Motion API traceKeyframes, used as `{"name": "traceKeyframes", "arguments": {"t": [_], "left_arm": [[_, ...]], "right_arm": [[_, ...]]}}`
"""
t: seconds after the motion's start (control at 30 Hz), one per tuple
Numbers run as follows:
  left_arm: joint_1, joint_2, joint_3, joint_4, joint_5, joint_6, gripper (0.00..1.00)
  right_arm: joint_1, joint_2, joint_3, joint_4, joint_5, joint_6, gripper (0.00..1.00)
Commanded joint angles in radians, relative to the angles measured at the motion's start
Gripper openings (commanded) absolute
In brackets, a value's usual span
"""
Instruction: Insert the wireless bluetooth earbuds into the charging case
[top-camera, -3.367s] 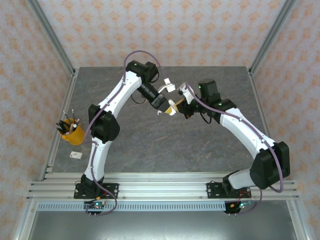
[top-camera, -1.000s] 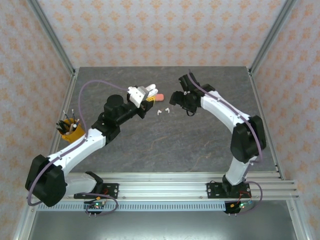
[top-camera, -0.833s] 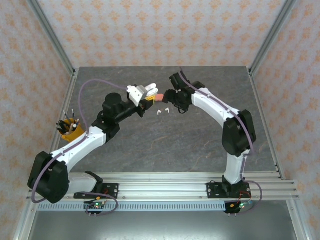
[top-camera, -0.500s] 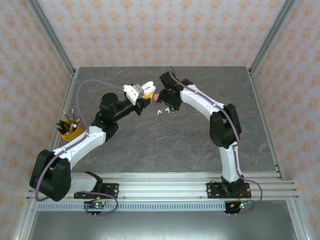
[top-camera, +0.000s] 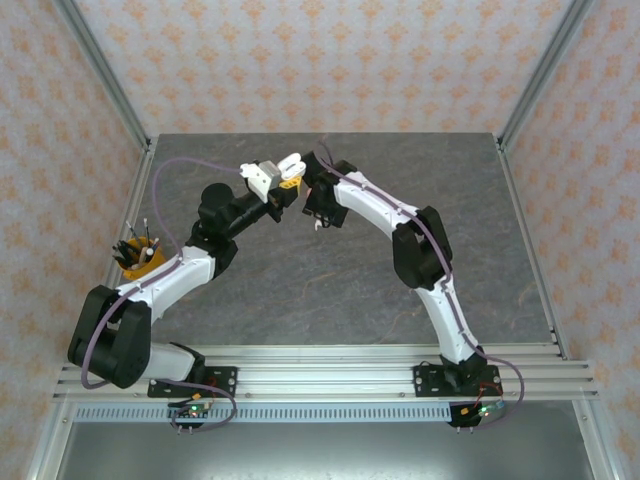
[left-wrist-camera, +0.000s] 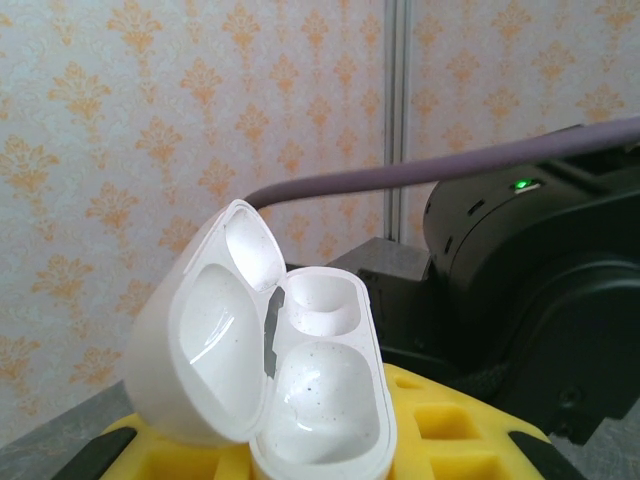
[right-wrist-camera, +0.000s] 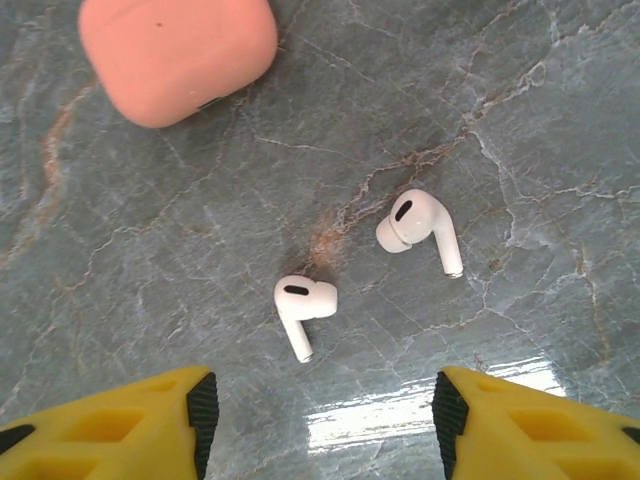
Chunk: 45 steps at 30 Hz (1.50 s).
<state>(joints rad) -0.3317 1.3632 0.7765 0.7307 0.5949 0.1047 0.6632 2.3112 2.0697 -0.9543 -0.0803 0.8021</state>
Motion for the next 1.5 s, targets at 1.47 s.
{"name": "traceKeyframes", "arguments": {"t": [1.47], "left_arm": [[0.034,-0.005,-0.043,0.125,0.003,-0.04,0.0]], "right_arm": [[0.015,0.212,0.185,-0.067,0.014,0.043,0.42]]}}
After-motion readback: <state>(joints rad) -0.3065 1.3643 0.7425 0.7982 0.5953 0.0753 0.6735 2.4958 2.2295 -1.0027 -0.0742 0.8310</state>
